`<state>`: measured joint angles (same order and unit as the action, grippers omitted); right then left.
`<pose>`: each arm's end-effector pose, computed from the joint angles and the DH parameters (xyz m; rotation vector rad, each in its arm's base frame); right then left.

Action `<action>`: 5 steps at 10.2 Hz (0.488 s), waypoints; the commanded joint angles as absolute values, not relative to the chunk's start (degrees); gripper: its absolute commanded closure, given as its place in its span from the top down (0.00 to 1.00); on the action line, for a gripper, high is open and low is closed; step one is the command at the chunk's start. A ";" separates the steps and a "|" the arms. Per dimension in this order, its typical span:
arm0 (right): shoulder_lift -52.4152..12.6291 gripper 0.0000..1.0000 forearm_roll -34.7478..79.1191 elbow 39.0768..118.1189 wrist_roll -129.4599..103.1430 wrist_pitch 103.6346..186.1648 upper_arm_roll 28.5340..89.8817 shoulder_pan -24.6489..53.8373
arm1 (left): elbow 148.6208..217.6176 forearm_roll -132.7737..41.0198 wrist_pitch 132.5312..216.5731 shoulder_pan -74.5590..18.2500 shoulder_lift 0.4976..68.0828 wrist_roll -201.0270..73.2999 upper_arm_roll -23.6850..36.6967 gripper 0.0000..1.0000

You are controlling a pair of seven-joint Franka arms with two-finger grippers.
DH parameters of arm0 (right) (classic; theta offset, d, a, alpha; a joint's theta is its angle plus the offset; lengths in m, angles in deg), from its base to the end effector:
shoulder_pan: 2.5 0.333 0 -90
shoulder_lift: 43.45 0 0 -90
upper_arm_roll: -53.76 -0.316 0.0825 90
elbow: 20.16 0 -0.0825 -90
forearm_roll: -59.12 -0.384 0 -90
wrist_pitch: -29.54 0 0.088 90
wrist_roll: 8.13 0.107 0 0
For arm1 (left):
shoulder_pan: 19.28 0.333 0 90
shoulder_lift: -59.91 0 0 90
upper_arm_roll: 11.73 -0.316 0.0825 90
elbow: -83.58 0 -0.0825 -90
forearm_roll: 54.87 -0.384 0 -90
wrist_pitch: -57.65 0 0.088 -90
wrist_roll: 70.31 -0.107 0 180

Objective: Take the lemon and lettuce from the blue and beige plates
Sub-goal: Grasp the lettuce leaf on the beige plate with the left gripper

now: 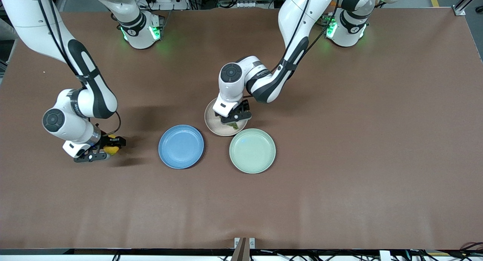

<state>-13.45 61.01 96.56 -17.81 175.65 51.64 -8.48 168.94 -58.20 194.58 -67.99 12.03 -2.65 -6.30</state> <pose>0.5947 -0.0398 0.1819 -3.1340 -0.1949 0.0157 0.4323 -0.5771 0.1816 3.0481 0.3495 0.0135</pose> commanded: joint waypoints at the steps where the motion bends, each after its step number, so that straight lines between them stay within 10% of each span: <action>1: -13.30 0.19 61.76 97.17 -17.62 176.58 51.39 -8.39 | 167.78 -59.79 194.85 -69.20 11.40 -0.18 -7.25 1.00; 2: -12.95 0.19 61.76 97.17 -17.62 176.84 51.39 -8.39 | 167.87 -59.79 194.85 -69.29 11.40 -0.09 -7.25 1.00; 3: -12.43 0.20 61.76 97.17 -17.62 177.37 51.39 -8.39 | 167.78 -59.79 194.85 -69.46 11.48 1.91 -7.25 0.64; 4: -11.98 0.23 61.76 97.09 -17.62 177.90 51.39 -8.48 | 167.87 -59.79 194.76 -69.55 11.48 4.02 -7.34 0.07; 5: -11.63 0.30 61.76 97.09 -17.62 177.99 51.39 -8.48 | 167.87 -59.88 194.76 -69.55 11.66 4.21 -7.34 0.00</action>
<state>-12.08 61.01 96.68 -17.81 176.85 51.54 -8.38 168.90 -58.21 194.62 -68.57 12.03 1.27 -6.42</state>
